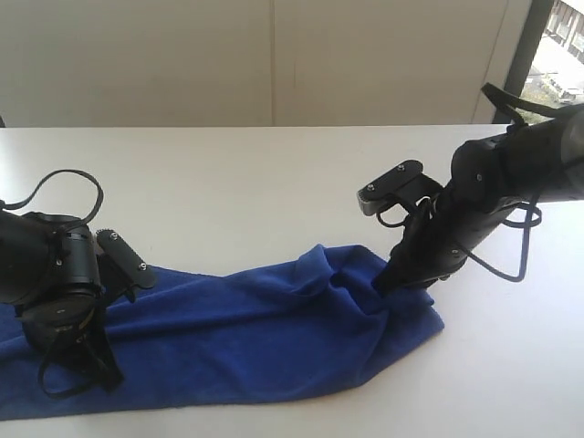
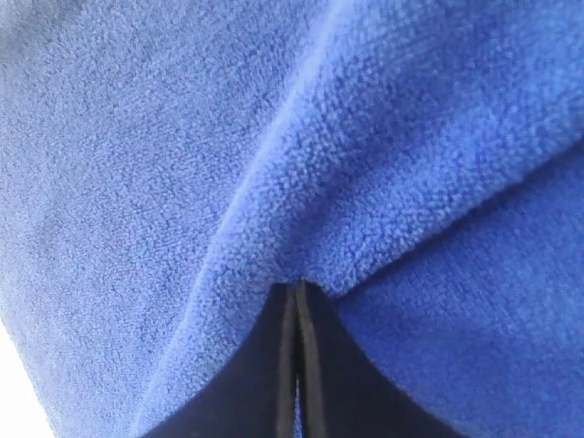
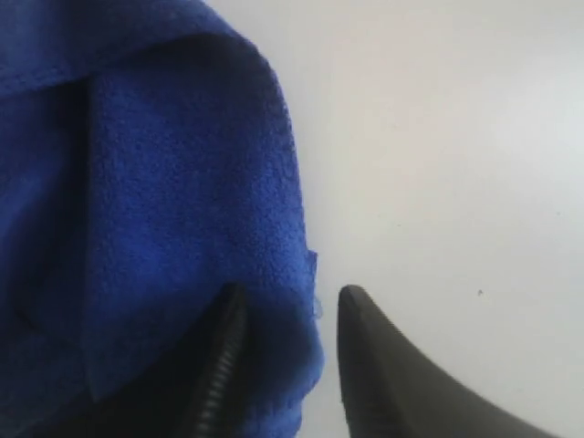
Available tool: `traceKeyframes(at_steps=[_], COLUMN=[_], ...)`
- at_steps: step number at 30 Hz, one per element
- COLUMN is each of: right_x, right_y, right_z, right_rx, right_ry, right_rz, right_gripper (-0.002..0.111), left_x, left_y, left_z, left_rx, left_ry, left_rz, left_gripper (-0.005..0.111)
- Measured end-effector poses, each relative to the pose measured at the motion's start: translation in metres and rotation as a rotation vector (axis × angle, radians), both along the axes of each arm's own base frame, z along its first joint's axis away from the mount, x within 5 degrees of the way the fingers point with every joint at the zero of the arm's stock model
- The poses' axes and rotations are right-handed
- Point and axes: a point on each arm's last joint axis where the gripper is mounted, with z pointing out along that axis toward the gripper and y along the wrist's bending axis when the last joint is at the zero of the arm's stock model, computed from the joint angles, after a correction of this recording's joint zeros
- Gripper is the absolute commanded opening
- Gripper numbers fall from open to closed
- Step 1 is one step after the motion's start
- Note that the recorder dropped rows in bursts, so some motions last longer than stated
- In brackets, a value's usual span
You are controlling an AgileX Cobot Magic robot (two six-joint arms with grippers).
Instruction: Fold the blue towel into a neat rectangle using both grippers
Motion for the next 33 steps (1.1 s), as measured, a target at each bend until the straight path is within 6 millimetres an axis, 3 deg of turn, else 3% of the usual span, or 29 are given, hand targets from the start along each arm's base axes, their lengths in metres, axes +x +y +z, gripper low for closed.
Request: traceKeyframes(at_steps=[3,9,17,26,33], right_x=[0.0,0.0,0.0,0.0,0.0], right_y=[0.0,0.001,0.004,0.005,0.005], right_z=[-0.001,-0.002,-0.01,-0.016,-0.016], right_rx=[0.0,0.019,0.055,0.076,0.075], right_ry=[0.001,0.011,0.043,0.061,0.061], right_rz=[0.0,-0.018,-0.057,-0.08,-0.079], right_gripper=[0.031,0.063,0.06,0.035,0.03], left_x=[0.0,0.0,0.0,0.0,0.0], left_y=[0.0,0.0,0.0,0.0,0.0], left_z=[0.0,0.0,0.0,0.0,0.0], left_rx=[0.001,0.001,0.001,-0.001,-0.003], left_ry=[0.001,0.001,0.001,0.001,0.0], left_rz=[0.0,0.0,0.0,-0.001,-0.002], left_gripper=[0.0,0.0,0.0,0.0,0.0])
